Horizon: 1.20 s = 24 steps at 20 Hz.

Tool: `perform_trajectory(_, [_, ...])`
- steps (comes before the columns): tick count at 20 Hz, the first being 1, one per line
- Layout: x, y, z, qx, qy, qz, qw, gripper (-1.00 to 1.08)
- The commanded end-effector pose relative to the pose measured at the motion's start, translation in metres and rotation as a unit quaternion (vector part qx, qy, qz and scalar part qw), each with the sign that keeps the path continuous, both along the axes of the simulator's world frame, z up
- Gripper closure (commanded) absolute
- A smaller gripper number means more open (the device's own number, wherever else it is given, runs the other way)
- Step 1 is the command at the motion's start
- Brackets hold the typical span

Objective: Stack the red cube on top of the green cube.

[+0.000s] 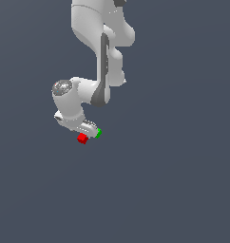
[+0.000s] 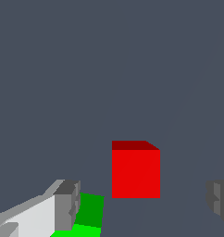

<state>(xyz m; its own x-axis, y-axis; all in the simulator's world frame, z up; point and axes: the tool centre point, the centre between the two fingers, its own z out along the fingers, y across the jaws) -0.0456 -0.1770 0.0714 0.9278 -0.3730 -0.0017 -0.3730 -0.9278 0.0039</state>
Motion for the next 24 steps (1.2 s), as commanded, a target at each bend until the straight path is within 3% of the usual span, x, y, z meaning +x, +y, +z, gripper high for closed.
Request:
perform_trajectory(1, [0.0,0.001,0.0,0.0,0.0,0.001,1.0,-0.92])
perform_trajectory(18, [0.0,0.0,-0.052,0.001,-0.001,-0.001,1.0,-0.92])
perform_trajectory(19, [0.0,0.0,-0.052,0.001,-0.001,-0.001,1.0,1.08])
perform_trajectory(24, [0.0,0.0,-0.052,0.001,-0.001,-0.001,1.0,1.08])
